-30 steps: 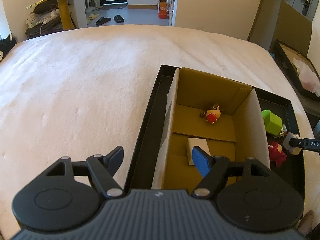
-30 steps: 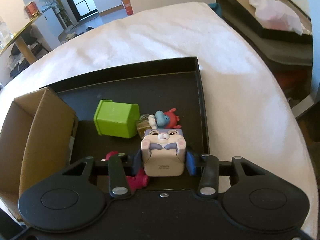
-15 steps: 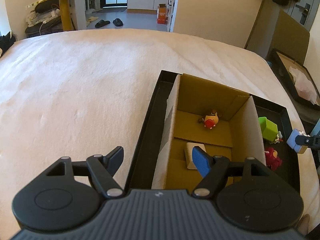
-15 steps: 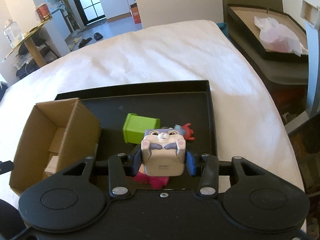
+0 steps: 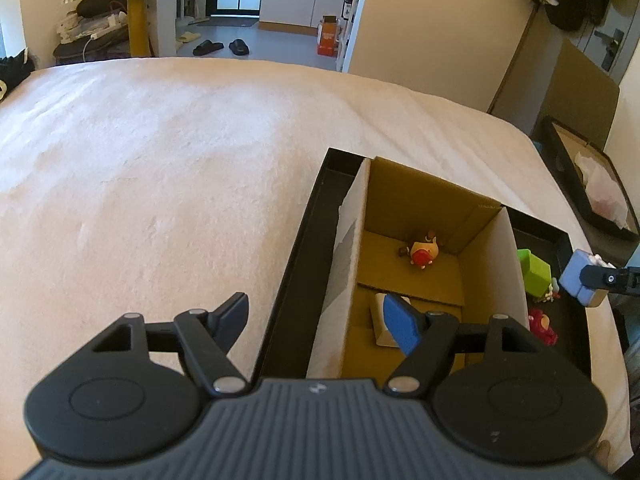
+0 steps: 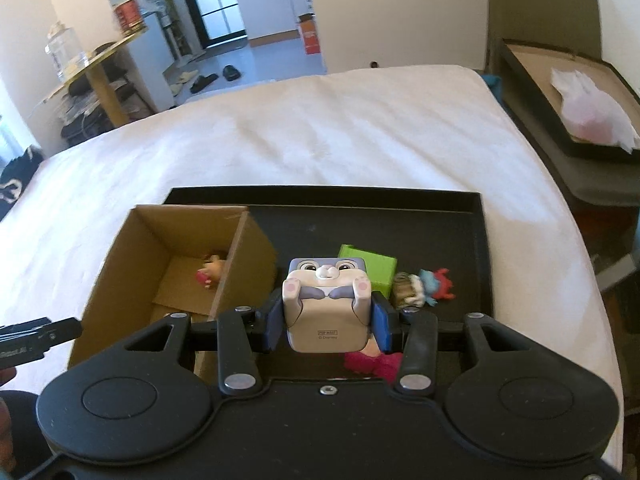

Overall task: Organize rigid objects
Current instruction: 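Carry the bunny cube into the box and open the right gripper while the left gripper grips the box wall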

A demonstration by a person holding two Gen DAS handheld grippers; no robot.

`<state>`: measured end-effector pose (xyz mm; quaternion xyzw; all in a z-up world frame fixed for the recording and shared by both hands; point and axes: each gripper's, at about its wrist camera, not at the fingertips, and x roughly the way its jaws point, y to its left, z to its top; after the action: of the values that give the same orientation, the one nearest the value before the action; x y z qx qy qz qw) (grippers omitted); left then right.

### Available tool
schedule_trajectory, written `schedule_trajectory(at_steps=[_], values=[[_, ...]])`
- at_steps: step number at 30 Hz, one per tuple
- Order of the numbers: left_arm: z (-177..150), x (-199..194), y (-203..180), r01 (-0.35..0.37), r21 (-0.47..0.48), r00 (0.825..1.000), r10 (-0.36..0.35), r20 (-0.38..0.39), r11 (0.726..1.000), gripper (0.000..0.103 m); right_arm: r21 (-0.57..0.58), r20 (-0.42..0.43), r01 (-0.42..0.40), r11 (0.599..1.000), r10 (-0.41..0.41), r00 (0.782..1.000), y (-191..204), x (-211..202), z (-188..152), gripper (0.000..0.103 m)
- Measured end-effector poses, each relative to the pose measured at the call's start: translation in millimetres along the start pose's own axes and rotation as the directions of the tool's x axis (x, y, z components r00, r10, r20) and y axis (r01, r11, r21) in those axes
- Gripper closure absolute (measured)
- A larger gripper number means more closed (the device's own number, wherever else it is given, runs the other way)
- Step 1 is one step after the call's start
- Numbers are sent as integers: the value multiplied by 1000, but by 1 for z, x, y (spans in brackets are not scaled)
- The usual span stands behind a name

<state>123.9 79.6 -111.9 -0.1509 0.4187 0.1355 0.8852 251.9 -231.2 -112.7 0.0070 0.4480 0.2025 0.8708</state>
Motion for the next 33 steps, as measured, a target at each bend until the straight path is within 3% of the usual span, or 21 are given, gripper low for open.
schedule_trajectory(at_steps=[22, 28, 33], values=[[1, 4, 13, 49, -43, 999, -49, 10, 998, 34, -137, 2, -54, 989, 55, 998, 85, 2, 13, 60], [0, 8, 17, 76, -58, 997, -76, -2, 995, 47, -168, -24, -85, 982, 82, 996, 111, 12, 12, 60], [0, 16, 16, 98, -48, 994, -100, -35, 994, 73, -184, -51, -98, 978, 90, 995, 129, 22, 11, 60]])
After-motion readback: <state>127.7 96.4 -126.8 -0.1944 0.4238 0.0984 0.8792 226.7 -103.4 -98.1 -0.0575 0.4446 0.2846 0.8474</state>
